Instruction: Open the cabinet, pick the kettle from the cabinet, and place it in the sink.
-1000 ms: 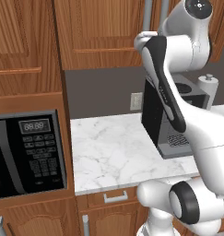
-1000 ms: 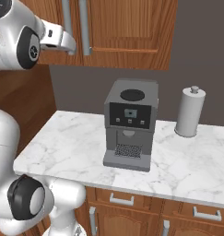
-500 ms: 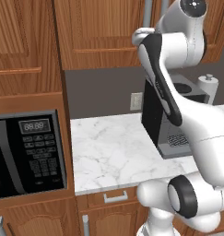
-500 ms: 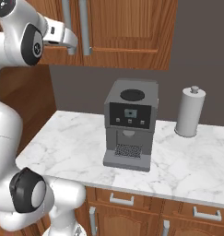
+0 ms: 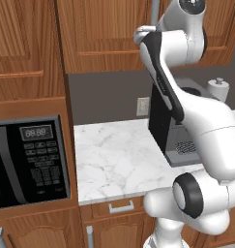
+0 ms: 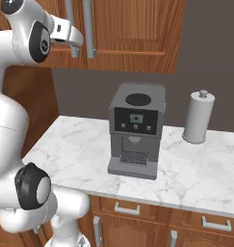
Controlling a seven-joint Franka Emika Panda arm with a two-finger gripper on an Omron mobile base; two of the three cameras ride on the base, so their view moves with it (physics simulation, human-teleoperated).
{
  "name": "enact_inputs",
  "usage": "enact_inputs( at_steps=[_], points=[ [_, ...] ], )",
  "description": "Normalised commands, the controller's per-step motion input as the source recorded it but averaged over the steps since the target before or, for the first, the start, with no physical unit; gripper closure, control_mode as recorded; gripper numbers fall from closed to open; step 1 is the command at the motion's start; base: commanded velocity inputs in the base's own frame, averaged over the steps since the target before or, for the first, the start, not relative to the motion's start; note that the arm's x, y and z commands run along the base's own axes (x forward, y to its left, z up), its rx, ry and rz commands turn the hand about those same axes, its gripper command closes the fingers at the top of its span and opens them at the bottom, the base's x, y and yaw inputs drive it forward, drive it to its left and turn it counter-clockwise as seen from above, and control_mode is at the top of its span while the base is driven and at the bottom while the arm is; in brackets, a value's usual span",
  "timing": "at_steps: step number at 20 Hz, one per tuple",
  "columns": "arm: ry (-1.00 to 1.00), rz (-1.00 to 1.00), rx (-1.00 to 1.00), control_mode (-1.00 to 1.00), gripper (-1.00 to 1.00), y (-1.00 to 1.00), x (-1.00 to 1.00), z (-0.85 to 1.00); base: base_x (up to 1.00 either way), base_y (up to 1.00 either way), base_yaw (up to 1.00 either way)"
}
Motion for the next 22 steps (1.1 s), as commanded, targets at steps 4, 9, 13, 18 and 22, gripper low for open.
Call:
enact_inputs(
  at_steps=[4,9,13,18,22],
  points=[
    [0.00,0.00,0.00,-1.00,-1.00,0.05,0.32,0.00,0.00,0.00,0.00],
    [0.00,0.00,0.00,-1.00,-1.00,0.01,0.34,0.00,0.00,0.00,0.00],
    [0.00,0.00,0.00,-1.00,-1.00,0.00,0.35,0.00,0.00,0.00,0.00],
    [0.00,0.00,0.00,-1.00,-1.00,0.00,0.36,0.00,0.00,0.00,0.00],
    [0.00,0.00,0.00,-1.00,-1.00,0.00,0.34,0.00,0.00,0.00,0.00]
  ],
)
